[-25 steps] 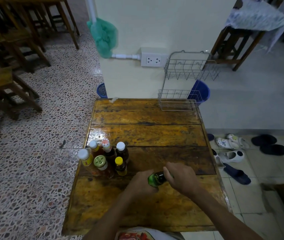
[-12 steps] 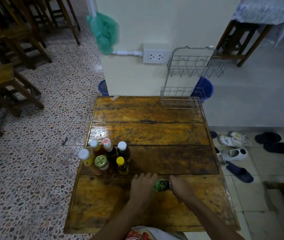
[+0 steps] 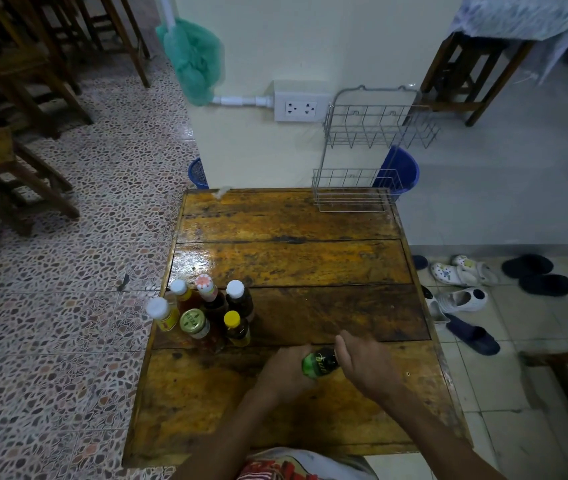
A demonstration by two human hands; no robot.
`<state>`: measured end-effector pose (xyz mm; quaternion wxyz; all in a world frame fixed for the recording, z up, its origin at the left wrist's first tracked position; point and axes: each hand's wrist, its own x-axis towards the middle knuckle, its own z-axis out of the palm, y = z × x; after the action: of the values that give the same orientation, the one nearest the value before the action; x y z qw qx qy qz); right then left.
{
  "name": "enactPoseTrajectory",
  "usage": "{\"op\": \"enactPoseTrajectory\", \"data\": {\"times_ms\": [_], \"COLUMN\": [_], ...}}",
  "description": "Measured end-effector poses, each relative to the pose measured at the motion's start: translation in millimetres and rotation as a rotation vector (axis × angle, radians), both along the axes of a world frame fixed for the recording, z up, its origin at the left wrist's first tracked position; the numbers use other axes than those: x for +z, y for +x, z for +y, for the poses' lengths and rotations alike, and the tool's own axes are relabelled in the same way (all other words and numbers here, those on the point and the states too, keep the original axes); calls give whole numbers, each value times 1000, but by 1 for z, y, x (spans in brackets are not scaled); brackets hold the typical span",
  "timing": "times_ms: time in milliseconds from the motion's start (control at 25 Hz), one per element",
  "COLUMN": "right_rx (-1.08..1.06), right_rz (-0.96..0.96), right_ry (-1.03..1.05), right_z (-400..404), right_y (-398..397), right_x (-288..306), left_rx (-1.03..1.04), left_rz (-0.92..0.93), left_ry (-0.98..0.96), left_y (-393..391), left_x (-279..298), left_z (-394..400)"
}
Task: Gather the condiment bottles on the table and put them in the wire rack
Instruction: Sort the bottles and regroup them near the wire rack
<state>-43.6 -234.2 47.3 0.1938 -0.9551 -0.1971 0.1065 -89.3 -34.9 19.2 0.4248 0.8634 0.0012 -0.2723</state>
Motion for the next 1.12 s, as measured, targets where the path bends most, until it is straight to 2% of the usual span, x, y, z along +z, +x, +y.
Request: {"op": "enactPoseTrajectory", "data": {"times_ms": [120, 240, 280, 320, 520, 560, 640, 680, 760, 840, 960, 1040, 1120], "right_rx": [-116, -267, -327, -369, -679, -688, -678, -666, -598, -521, -417, -350, -307], "right_rz": [239, 325, 363, 497, 1021, 1100, 1139, 1082, 842, 572, 270, 118, 84], "right_ry": [13, 98, 89, 67, 314, 306, 334, 374, 423, 388, 352, 311, 295], "right_z": [-1, -4, -7, -10, -36, -46, -65, -72, -81, -91, -109, -118, -125], "right_y": [-6, -12, -13, -13, -4, 0, 10, 16, 34, 61, 115, 150, 181], "right_x": [-7, -15, -14, -13, -11, -13, -17, -16, -4, 14, 34, 41, 45], "left_rx": [-80, -139, -145, -148, -203, -205, -180, -160, -107, -55, -2, 60, 127], "left_rz": [-179, -274, -285, -292, -330, -327, -319, -308, -279, -217, -172, -231, -276], "left_ry": [327, 506, 541, 569, 636, 624, 561, 525, 469, 351, 151, 128, 133], "left_y": [0, 1, 1, 1, 10, 13, 20, 27, 45, 74, 130, 171, 208], "left_x": [1, 2, 3, 2, -1, -1, 1, 2, 3, 5, 16, 22, 30], "left_z": [-12, -23, -28, -33, -60, -66, -80, -87, -102, -122, -153, -170, -181]}}
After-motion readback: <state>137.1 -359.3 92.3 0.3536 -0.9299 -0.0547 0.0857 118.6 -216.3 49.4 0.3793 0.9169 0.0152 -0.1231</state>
